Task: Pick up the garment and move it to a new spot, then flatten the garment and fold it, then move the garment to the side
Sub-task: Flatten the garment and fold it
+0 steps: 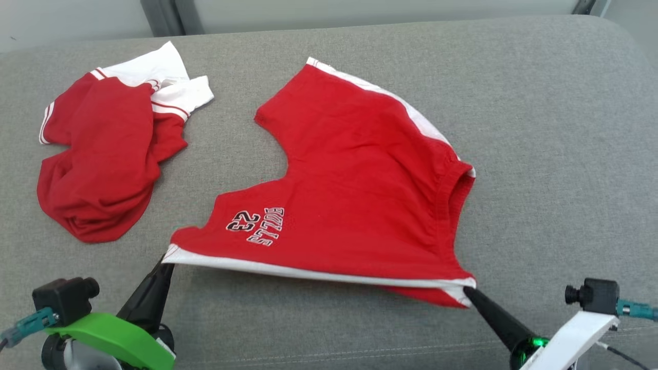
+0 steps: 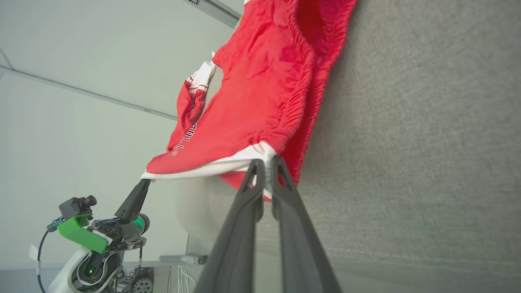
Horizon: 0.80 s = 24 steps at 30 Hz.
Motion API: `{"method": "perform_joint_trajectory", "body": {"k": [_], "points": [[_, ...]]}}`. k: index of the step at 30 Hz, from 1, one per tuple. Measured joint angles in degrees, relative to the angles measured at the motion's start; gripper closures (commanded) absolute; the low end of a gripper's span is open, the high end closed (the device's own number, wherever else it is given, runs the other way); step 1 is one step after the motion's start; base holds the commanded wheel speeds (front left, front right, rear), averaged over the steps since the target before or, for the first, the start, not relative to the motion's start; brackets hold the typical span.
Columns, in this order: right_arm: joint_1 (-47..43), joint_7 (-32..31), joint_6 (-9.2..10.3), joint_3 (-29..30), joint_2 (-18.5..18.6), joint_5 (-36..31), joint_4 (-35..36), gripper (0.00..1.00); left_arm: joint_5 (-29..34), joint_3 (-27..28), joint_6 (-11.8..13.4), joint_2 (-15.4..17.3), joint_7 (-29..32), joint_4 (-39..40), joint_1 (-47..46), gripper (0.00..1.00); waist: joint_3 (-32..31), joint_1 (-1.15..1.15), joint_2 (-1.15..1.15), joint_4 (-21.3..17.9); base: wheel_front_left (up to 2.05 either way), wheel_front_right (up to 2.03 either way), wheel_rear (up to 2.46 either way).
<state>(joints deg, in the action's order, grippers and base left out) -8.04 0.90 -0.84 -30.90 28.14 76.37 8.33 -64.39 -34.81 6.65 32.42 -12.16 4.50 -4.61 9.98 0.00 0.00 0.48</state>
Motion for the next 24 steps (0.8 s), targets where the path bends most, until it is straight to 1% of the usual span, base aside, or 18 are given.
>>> {"method": "perform_joint_trajectory", "body": {"k": [3, 7, 8, 13, 16, 20, 21, 23, 24], "points": [[-3.54, -0.94, -0.09, -1.46, 0.62, 1.26, 2.15, 1.0, 0.0, 1.36, -0.01, 1.53, 0.0, 0.78, 2.92, 1.0, -0.52, 0.0, 0.0, -0.36, 0.0, 0.0, 0.0], [-8.14, -1.47, -0.16, -2.88, 1.58, 2.31, 4.57, 1.0, 0.0, 2.32, -0.01, 2.78, 0.01, 2.66, 6.63, 1.0, -0.86, 0.0, 0.0, -0.48, 0.0, 0.0, 0.0], [-9.83, -1.82, -0.43, -3.45, 1.86, 3.28, 5.87, 1.0, 0.01, 2.59, -0.01, 3.42, 0.07, 3.49, 8.41, 1.0, -0.98, 0.0, 0.0, -0.51, 0.0, 0.0, 0.0], [-9.98, -2.87, -1.18, -4.66, 2.55, 3.07, 9.15, 1.0, 1.08, 5.09, 0.0, 6.05, 0.37, 5.64, 10.15, 1.0, -1.18, 0.0, 0.0, -1.27, 0.0, 0.0, 0.0], [-9.2, -3.48, -1.62, -5.12, 2.6, 2.61, 11.15, 1.0, 2.46, 5.76, 0.0, 8.96, 2.46, 8.05, 9.96, 1.0, -0.93, 0.0, 0.0, -2.02, 0.0, 0.0, 0.0], [-7.2, -4.03, -1.67, -5.56, 1.85, 2.38, 13.38, 1.0, 4.81, 5.76, 0.19, 13.14, 7.39, 11.41, 7.67, 1.0, 0.13, 0.0, 0.0, -2.96, 0.0, 0.0, 0.0], [-7.2, -4.03, -1.67, -5.56, 1.85, 2.38, 13.38, 1.0, 4.81, 5.76, 0.19, 13.14, 7.39, 11.41, 7.67, 1.0, 0.13, 0.0, 0.0, -2.96, 0.0, 0.0, 0.0], [-6.44, -4.13, -1.66, -5.59, 0.79, 2.38, 13.58, 1.0, 5.06, 5.82, 0.29, 14.82, 9.95, 13.25, 5.36, 1.0, 0.94, 0.0, 0.0, -3.43, 0.0, 0.0, 0.0], [-5.64, -4.13, -1.58, -5.59, -0.09, 2.38, 13.6, 1.0, 5.88, 6.08, 0.45, 16.81, 12.89, 14.9, 2.97, 1.0, 1.92, 0.0, 0.0, -3.96, 0.0, 0.0, 0.0]]}}
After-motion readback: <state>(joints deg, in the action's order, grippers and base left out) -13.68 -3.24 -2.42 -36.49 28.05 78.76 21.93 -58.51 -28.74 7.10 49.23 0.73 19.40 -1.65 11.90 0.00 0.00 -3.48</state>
